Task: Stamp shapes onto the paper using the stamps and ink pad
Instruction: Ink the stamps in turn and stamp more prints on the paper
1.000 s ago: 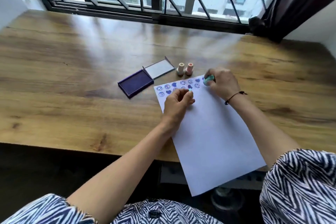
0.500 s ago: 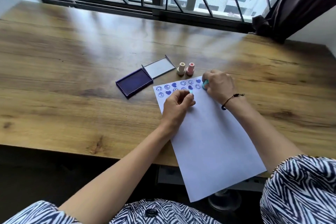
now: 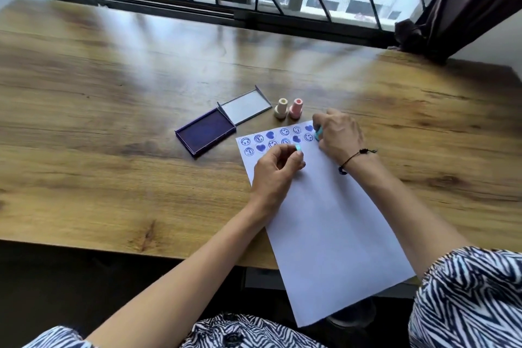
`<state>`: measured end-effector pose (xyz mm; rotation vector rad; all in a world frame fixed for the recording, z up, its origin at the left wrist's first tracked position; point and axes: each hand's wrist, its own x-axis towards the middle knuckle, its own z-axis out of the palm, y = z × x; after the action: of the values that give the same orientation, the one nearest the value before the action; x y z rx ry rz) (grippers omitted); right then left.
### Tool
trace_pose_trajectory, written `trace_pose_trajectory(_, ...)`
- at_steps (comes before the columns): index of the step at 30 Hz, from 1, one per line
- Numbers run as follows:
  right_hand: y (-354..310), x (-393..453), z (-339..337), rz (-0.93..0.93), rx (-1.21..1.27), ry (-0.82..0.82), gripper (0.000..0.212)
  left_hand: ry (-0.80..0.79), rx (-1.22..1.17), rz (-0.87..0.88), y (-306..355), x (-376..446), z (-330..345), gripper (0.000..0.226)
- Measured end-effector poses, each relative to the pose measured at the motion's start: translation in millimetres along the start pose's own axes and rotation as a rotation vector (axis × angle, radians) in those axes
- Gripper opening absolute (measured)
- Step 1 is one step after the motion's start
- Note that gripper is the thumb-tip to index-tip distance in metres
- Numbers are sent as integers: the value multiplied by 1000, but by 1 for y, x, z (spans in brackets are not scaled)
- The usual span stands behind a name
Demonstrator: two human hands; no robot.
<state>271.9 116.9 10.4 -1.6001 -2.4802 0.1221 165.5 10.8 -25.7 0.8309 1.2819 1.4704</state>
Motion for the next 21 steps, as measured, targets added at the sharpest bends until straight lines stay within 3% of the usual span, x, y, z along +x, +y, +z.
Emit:
trace_pose_trajectory(7, 0, -2, -6, 11, 30, -38, 22, -17, 120, 17, 6, -5, 1, 9)
trace_pose_trajectory(14, 22, -18, -30, 346, 637, 160, 19, -25, 201, 29, 9, -6, 1, 7)
trace_pose_trajectory(21, 11, -47, -38, 414, 1013, 13, 23, -44, 88, -33, 9, -3, 0, 7)
